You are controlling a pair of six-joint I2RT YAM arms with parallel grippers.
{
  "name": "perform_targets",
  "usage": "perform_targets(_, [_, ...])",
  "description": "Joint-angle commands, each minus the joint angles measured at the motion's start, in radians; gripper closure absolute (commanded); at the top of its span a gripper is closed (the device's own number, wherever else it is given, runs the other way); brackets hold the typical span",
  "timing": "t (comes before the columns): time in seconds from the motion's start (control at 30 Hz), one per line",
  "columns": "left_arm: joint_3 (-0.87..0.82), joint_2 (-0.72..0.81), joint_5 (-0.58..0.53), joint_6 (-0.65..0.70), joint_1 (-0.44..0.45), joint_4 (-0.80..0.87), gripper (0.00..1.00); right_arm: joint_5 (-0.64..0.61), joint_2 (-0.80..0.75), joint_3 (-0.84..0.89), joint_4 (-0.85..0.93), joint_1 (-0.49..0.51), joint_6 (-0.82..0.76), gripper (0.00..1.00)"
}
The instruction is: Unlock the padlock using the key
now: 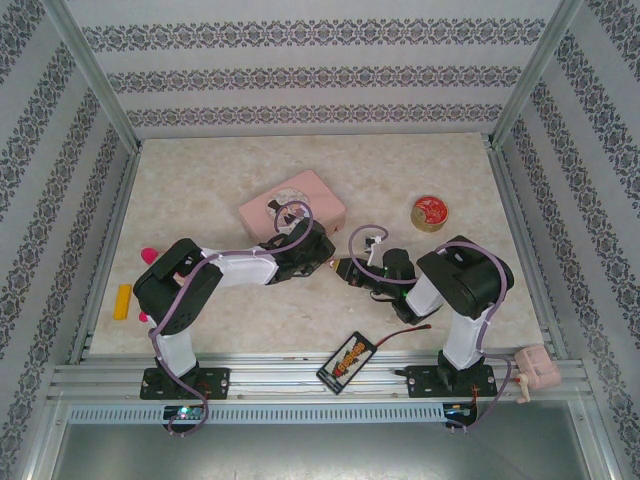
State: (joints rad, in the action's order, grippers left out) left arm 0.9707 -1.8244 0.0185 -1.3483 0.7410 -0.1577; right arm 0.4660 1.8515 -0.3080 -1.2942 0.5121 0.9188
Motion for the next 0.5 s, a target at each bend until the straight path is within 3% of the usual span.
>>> perform_targets(0.0, [0.0,0.005,0.063,-0.067,-0.008,-0.003,0.9,0.023,0.012,-0.017,-0.048,-0.005,0.005,0.88])
perform_targets(0.47, [0.008,0.0,0.092,-0.048,-0.004,-0.006,0.9,0.02,0.018,-0.068,-0.06,-0.004,0.035,0.9])
